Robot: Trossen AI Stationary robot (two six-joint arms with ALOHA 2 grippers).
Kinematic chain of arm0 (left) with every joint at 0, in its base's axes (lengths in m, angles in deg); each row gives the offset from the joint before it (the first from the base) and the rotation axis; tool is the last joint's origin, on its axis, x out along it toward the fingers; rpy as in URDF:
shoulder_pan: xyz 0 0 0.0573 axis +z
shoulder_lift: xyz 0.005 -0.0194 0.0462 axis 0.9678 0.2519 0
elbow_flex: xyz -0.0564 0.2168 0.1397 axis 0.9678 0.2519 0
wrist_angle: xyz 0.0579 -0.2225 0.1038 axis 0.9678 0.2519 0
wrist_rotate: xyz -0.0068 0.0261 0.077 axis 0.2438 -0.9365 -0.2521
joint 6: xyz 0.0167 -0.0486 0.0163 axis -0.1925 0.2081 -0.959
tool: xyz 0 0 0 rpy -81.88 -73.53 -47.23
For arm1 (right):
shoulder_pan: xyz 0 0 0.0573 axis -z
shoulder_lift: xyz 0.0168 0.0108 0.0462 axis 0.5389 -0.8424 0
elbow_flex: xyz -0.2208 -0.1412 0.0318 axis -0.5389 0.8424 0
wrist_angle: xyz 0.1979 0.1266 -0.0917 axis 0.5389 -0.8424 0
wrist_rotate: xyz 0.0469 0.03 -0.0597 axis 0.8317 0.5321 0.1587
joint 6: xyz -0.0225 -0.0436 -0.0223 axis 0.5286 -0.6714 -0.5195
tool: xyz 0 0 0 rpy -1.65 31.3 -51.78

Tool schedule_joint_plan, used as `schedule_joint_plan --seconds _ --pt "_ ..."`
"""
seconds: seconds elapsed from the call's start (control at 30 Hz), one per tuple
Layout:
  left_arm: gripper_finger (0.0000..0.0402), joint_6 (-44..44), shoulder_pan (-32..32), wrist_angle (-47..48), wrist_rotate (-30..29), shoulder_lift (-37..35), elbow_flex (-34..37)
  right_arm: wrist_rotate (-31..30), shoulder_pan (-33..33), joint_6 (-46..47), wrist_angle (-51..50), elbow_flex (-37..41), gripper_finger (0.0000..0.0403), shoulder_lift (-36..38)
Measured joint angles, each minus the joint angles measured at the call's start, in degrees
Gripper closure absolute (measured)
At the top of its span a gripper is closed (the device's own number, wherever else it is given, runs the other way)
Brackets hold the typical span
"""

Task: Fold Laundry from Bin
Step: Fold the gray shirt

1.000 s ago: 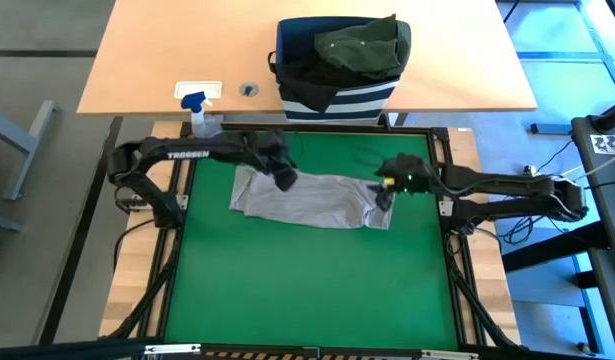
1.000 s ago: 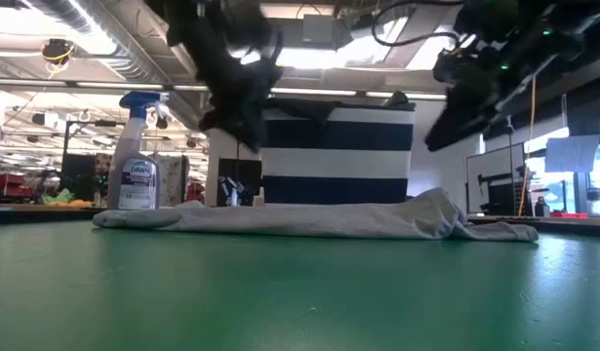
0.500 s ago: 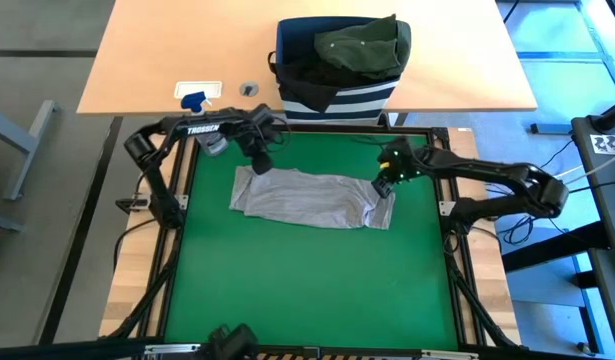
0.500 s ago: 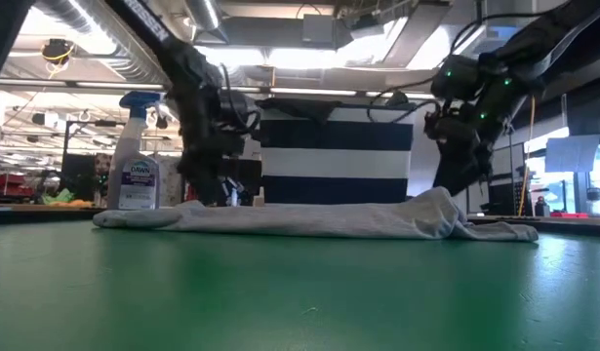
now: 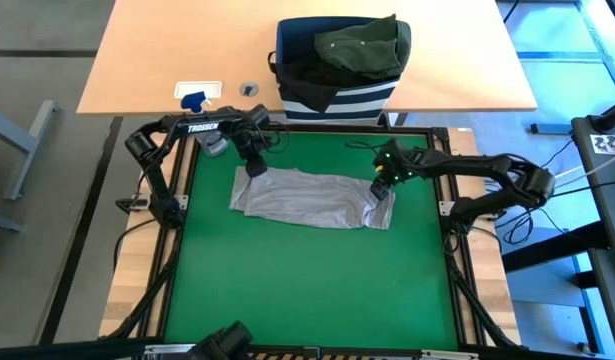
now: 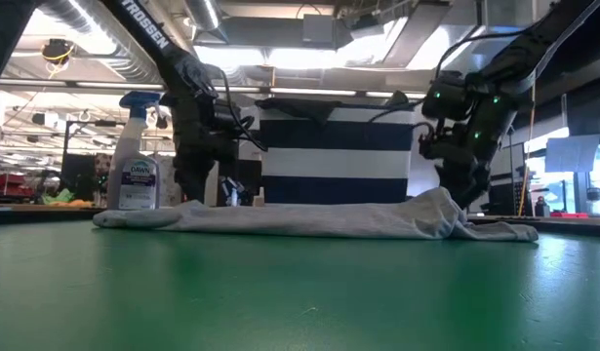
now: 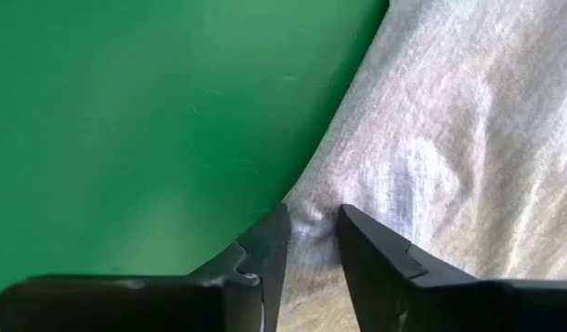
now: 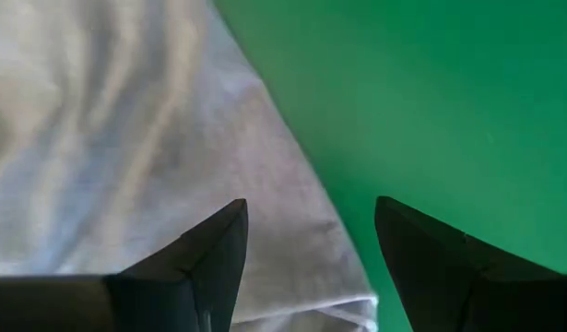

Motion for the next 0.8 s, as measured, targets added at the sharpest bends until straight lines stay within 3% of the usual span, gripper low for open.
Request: schedule_joint_plan --seconds 0.13,0.27,0.4,0.63,0.8 --pt "0.033 -0.4 -0.2 0.0 0.1 0.0 0.0 -1.2 0.0 -0.3 1.0 0.0 0.0175 -3.2" --pt "0.036 -2.0 -0.2 0.0 0.2 0.0 0.0 -1.3 0.0 -1.6 1.1 -0.2 0.0214 -4.9" --pt "0.0395 -2.8 -0.2 0.0 -0.2 0.0 0.0 -1.8 0.1 -2.7 1.1 -0.2 0.0275 -4.9" --pt "0.0399 -3.7 -0.5 0.7 0.1 -0.2 -0.1 -2.3 0.0 -4.5 0.6 -0.4 0.0392 -4.5" --pt "0.04 -4.6 -1.9 2.7 -3.2 -4.2 -1.4 -1.9 0.0 -5.9 -6.3 -4.6 0.0382 -3.9"
